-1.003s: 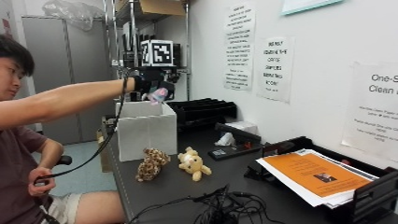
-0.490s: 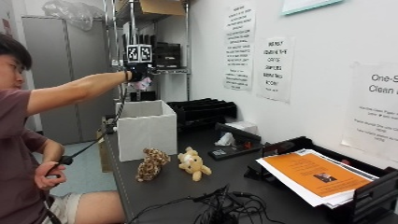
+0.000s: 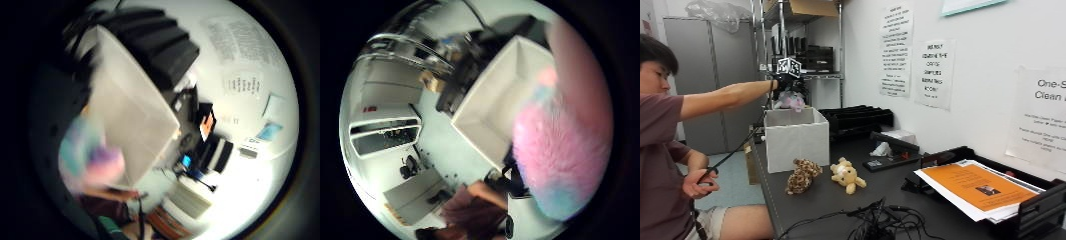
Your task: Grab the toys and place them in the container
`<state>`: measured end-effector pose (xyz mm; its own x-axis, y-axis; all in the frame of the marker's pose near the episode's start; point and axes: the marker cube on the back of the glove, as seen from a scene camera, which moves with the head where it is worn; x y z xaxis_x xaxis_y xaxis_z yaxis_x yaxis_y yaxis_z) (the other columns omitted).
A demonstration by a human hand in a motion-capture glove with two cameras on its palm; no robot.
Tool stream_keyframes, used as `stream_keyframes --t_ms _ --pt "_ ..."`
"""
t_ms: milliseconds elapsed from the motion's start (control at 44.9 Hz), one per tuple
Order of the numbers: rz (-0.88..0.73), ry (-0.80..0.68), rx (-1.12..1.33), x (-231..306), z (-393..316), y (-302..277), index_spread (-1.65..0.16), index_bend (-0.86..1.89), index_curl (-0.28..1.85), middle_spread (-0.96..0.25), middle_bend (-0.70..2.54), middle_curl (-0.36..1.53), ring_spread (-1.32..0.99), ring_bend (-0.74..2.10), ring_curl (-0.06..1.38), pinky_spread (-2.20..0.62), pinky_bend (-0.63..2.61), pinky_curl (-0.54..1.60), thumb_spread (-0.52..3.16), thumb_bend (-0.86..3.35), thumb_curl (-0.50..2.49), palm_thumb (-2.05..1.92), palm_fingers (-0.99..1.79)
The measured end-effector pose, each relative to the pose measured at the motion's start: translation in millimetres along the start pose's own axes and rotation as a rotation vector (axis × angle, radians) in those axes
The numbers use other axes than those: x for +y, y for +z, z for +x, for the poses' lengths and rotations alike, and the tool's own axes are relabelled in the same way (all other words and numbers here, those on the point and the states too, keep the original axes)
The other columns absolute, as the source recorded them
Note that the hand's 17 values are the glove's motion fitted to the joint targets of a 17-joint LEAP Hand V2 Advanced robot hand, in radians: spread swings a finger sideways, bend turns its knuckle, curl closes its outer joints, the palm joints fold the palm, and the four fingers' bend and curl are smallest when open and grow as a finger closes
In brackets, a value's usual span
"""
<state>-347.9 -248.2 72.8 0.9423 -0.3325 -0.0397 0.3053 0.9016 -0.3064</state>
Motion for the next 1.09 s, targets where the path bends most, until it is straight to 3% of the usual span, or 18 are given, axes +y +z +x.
stream_keyframes --t_ms 22,45,67,89,111,201,290,580,780,936,1092 --pt "-0.042 0.025 -0.007 1.1 2.0 1.9 -0.23 0.88 0.88 -0.29 1.02 0.8 -0.35 1.39 0.68 -0.34 1.07 0.63 0.5 -0.05 0.95 0.5 0.36" --pt "-0.06 0.04 -0.02 1.8 3.8 2.7 -0.22 0.7 0.85 -0.27 0.82 0.74 -0.33 1.33 0.68 -0.31 1.14 0.66 0.66 -0.14 0.89 0.33 -0.11" --pt "-0.059 0.042 -0.033 2.8 6.2 2.6 -0.21 0.63 0.86 -0.25 0.72 0.73 -0.31 1.32 0.7 -0.29 1.21 0.7 0.72 -0.12 0.86 0.29 -0.27" --pt "-0.048 0.035 -0.044 4.7 10.0 1.7 -0.21 0.44 0.79 -0.18 0.54 0.66 -0.24 1.15 0.65 -0.23 1.31 0.71 0.75 -0.17 0.81 0.18 -0.67" --pt "-0.034 0.023 -0.053 7.7 15.3 0.3 -0.22 0.35 0.74 -0.14 0.46 0.63 -0.2 0.99 0.61 -0.19 1.32 0.67 0.78 -0.18 0.78 0.1 -0.8" --pt "0.014 0.023 -0.093 24.4 44.2 -8.9 -0.22 0.11 0.56 -0.06 0.23 0.52 -0.11 0.7 0.49 -0.09 1.28 0.6 0.89 -0.1 0.69 -0.02 -0.63" --pt "-0.003 0.089 -0.061 49.9 85.3 -13.2 -0.22 0.04 0.44 -0.03 0.12 0.46 -0.04 0.53 0.4 -0.03 1.19 0.56 0.97 -0.07 0.62 -0.05 -0.5" --pt "-0.006 0.31 -0.067 102.7 198.3 -6.3 -0.22 0.04 0.29 0.01 0.1 0.35 0.05 0.36 0.33 0.06 1.05 0.47 1.1 -0.05 0.48 -0.04 -0.35" --pt "-0.004 0.453 -0.099 160.4 280.0 37.3 -0.22 0.05 0.22 0.01 0.11 0.3 0.07 0.34 0.33 0.08 1.02 0.43 1.14 -0.04 0.41 -0.04 -0.31" --pt "0.074 0.447 -0.144 184.5 300.3 79.0 -0.21 0.06 0.19 0.01 0.11 0.28 0.07 0.35 0.33 0.08 1.0 0.42 1.16 -0.03 0.38 -0.03 -0.26" --pt "0.088 0.415 -0.199 184.4 286.2 180.4 -0.21 0.07 0.18 0.0 0.14 0.27 0.06 0.39 0.34 0.08 0.98 0.4 1.19 -0.02 0.36 -0.01 -0.2"
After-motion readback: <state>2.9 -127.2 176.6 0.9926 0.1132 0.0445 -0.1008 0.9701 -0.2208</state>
